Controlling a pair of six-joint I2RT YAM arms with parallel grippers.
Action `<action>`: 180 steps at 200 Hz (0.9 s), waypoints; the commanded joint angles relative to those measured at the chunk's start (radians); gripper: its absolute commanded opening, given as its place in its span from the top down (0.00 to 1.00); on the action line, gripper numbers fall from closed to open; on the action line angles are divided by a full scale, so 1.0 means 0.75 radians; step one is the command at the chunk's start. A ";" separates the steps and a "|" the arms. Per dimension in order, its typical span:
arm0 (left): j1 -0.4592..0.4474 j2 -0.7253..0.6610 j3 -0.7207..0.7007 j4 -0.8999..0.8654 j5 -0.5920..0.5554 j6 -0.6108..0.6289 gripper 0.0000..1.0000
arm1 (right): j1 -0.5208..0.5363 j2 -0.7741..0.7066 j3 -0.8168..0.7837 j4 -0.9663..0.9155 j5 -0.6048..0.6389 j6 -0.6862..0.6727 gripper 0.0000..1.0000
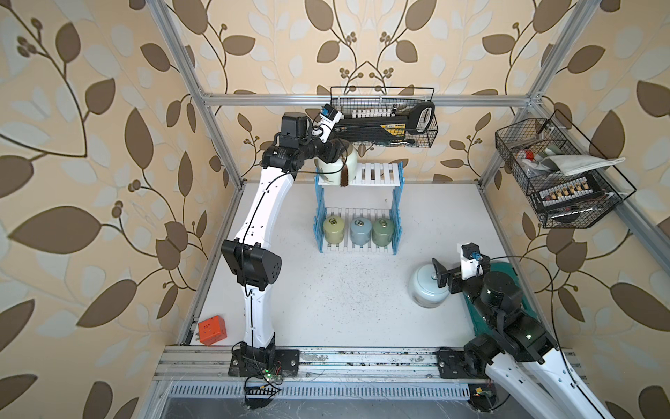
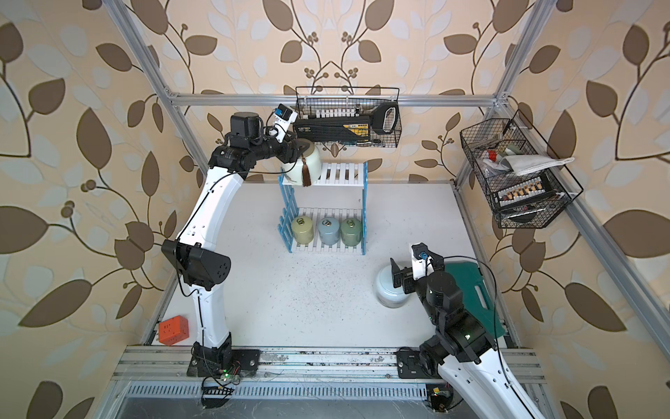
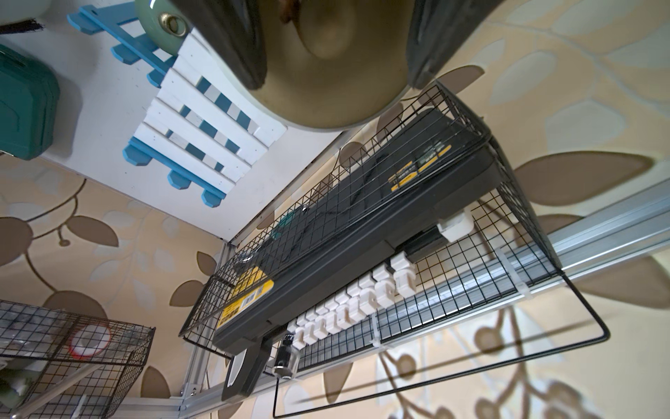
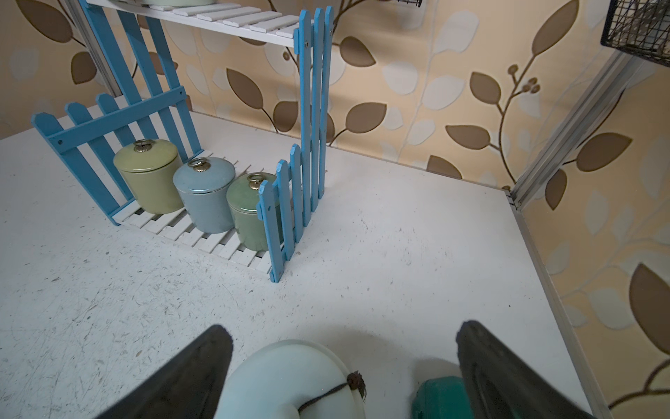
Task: Remove the tea canisters from the shelf
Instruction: Pick up the tea canister from the shelf.
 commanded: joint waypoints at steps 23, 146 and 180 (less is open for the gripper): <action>0.001 -0.032 -0.044 0.006 0.010 0.006 0.62 | -0.002 -0.023 -0.021 0.026 0.020 -0.013 0.01; 0.001 -0.089 0.038 0.080 0.055 0.032 1.00 | -0.004 -0.031 -0.025 0.029 0.066 -0.020 0.01; 0.001 -0.075 0.135 0.145 0.069 0.037 1.00 | -0.004 -0.036 -0.023 0.028 0.045 -0.019 0.01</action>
